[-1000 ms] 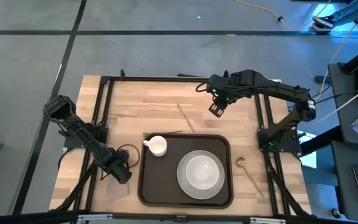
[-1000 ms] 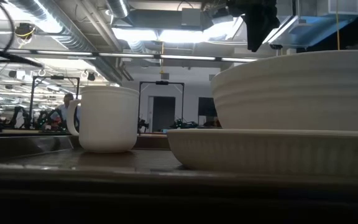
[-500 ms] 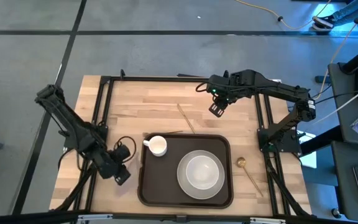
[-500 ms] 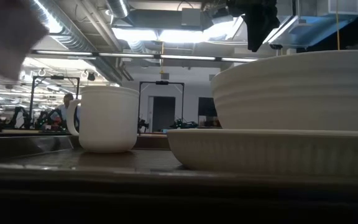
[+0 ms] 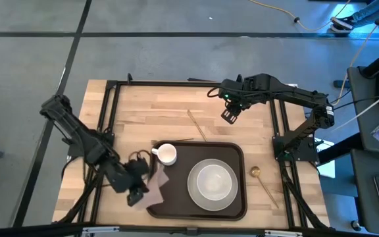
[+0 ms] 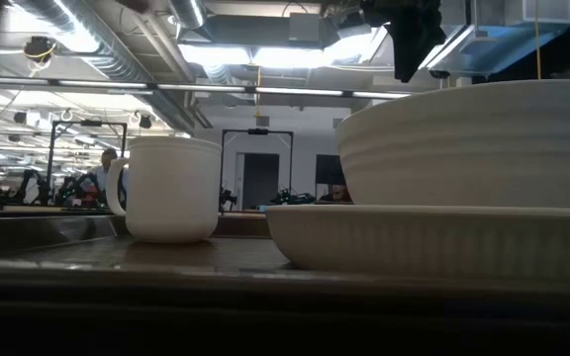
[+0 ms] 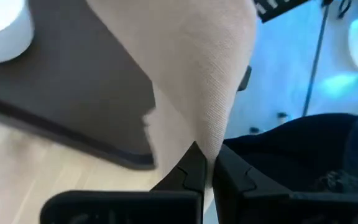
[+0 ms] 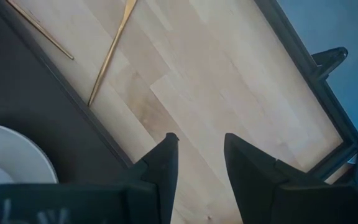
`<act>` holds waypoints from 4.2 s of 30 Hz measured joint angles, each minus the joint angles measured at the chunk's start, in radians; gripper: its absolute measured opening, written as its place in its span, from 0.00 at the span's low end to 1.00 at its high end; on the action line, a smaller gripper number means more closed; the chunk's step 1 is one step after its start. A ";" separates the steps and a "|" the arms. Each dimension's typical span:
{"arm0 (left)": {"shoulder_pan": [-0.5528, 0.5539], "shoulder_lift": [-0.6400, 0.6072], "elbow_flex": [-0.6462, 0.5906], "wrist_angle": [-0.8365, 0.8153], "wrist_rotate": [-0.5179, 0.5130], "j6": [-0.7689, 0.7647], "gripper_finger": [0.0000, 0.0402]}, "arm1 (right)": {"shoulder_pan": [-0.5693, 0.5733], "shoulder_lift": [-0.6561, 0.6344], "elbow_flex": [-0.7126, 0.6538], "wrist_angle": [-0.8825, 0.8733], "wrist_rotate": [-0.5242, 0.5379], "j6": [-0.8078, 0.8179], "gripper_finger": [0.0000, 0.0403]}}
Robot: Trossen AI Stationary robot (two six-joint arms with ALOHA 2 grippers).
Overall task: Set up tray
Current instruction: Put the brown napkin on the black serving tray to the bottom of the white mug
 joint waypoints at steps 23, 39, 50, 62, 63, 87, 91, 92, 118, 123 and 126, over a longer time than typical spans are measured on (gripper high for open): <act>0.116 0.341 0.001 0.232 0.131 0.094 0.02 | 0.000 0.000 0.000 0.002 -0.001 0.000 0.33; 0.137 0.434 0.001 0.111 0.045 0.076 0.02 | 0.010 0.000 0.000 0.001 0.000 0.000 0.33; 0.143 0.434 0.001 0.059 0.023 0.093 0.02 | 0.010 0.000 0.000 0.003 0.001 0.001 0.33; 0.162 0.434 0.001 0.024 0.075 0.079 0.09 | 0.010 0.000 0.000 0.004 0.001 0.001 0.33; 0.163 0.434 0.001 0.036 0.075 0.079 0.10 | 0.010 0.000 0.000 0.004 0.001 0.001 0.33; 0.212 0.423 0.001 0.191 0.187 0.156 0.43 | 0.009 0.000 0.000 0.097 0.001 0.000 0.33; 0.211 0.423 0.001 0.210 0.197 0.151 0.42 | 0.009 0.000 0.000 0.097 0.000 -0.001 0.33; 0.211 0.423 0.001 0.205 0.196 0.150 0.42 | 0.009 0.000 0.000 0.098 0.000 -0.001 0.33; 0.171 0.214 0.001 -0.005 -0.056 0.163 0.26 | 0.045 0.000 0.000 0.098 0.001 -0.003 0.33; 0.105 0.167 0.001 0.166 -0.038 0.392 0.14 | 0.045 0.000 0.000 0.098 0.001 0.000 0.33; 0.072 0.197 0.002 0.225 0.043 0.465 0.04 | 0.045 0.000 0.000 0.099 0.001 0.001 0.33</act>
